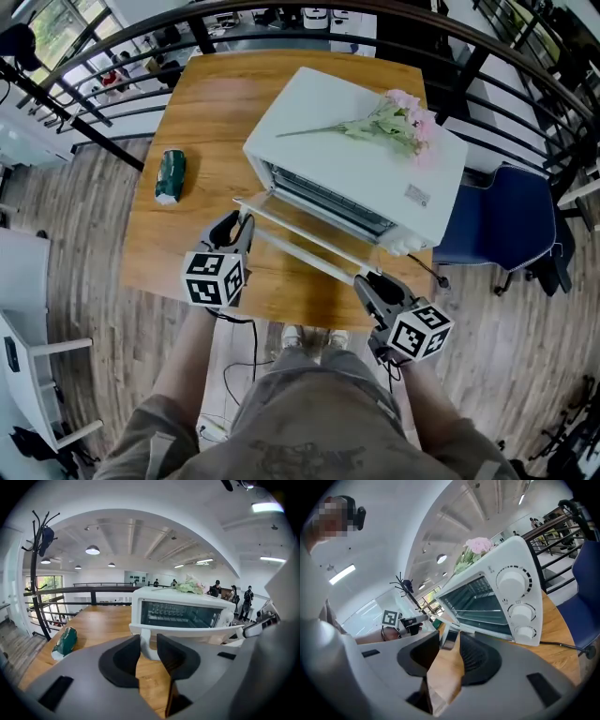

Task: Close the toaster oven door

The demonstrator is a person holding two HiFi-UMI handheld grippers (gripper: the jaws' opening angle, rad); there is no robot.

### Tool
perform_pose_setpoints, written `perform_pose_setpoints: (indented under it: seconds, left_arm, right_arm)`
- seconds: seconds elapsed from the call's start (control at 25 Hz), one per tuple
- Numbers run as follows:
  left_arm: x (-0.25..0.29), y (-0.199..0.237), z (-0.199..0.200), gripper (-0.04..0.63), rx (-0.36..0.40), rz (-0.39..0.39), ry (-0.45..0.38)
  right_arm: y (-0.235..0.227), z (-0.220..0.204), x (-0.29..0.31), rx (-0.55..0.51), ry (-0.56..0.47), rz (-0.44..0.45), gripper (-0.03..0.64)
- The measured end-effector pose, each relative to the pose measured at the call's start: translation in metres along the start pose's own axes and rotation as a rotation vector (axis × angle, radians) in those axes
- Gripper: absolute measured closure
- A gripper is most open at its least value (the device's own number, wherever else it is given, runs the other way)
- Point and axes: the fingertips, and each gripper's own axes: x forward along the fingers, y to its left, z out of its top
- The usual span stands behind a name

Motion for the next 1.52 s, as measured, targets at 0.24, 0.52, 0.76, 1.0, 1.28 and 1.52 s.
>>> perform_pose_setpoints:
  seconds: [0.24,0.52,0.76,1.0,1.28,1.52]
  left_arm:
    - [0.021,-0.005,0.039,0.468,0.017,0.002,-0.05]
    - [0.044,-0.008,0.066,0.468,0.038,0.023,-0.078]
    - [0.053,-0.007,0.075,0.468,0.044,0.032,-0.084]
    - [0.035,-0.025,0.086,0.494,0.177,0.06,-0.115]
    - [-0.015,-0.043,0.123,0.494,0.192,0.002,-0.185]
    - [-0.066,-0.05,0.167,0.505,0.178,-0.04,-0.293]
  right_arm:
    - [-0.01,0.042,0.001,0.014,-0.05,-0.011,0.466]
    - [-0.025,0.075,0.004,0.079,-0.122,-0.038,0.472]
    - [-0.027,0.086,0.006,0.06,-0.147,-0.069,0.489]
    - [-0.017,0.099,-0.006,-0.016,-0.162,-0.076,0.474]
    - [0.037,0.133,-0.025,-0.266,-0.183,-0.038,0.489]
    - [0.096,0.184,-0.058,-0.4,-0.303,-0.002,0.527]
